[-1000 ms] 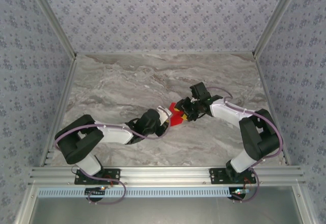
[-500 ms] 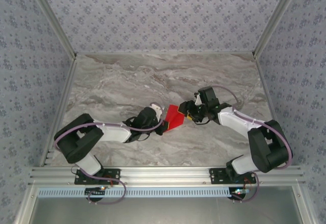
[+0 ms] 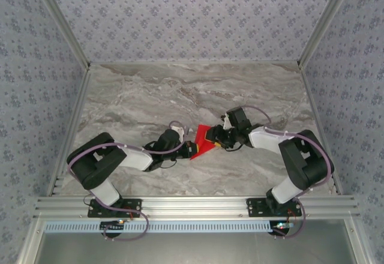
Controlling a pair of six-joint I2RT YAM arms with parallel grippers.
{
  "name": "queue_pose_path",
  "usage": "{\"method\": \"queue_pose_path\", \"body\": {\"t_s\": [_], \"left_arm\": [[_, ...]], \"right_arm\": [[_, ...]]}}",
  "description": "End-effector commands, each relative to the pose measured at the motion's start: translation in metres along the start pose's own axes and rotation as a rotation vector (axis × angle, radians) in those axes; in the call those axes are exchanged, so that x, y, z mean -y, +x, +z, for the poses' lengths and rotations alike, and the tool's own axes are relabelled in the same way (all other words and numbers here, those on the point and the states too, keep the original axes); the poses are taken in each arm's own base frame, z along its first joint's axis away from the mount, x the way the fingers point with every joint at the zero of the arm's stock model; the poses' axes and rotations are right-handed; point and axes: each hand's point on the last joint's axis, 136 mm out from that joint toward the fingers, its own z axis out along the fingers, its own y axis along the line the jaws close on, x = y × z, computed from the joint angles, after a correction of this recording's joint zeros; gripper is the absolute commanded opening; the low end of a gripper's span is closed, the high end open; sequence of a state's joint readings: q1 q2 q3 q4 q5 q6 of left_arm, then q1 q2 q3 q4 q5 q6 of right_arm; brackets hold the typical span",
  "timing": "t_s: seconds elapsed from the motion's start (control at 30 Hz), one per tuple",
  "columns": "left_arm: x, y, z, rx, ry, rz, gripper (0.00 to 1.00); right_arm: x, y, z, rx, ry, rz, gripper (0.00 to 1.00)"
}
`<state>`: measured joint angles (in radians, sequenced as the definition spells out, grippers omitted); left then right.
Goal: Fold a paper plane with a square sheet of paper (pick it up from the middle)
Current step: Fourth fold the wing at the center of the table.
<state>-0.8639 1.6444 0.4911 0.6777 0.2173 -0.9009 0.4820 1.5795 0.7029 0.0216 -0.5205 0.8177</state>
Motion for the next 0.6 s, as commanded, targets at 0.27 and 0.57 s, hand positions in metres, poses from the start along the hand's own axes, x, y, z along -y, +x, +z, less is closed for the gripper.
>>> {"method": "queue_pose_path", "body": {"t_s": [0.27, 0.57], "left_arm": [[0.004, -0.007, -0.002, 0.038, 0.042, -0.063, 0.01], [0.0, -0.004, -0.001, 0.007, 0.019, -0.087, 0.12]], "right_arm": [[-0.01, -0.009, 0.021, -0.016, -0.005, -0.045, 0.44], [0.007, -0.003, 0.029, -0.037, 0.074, -0.036, 0.43]]}}
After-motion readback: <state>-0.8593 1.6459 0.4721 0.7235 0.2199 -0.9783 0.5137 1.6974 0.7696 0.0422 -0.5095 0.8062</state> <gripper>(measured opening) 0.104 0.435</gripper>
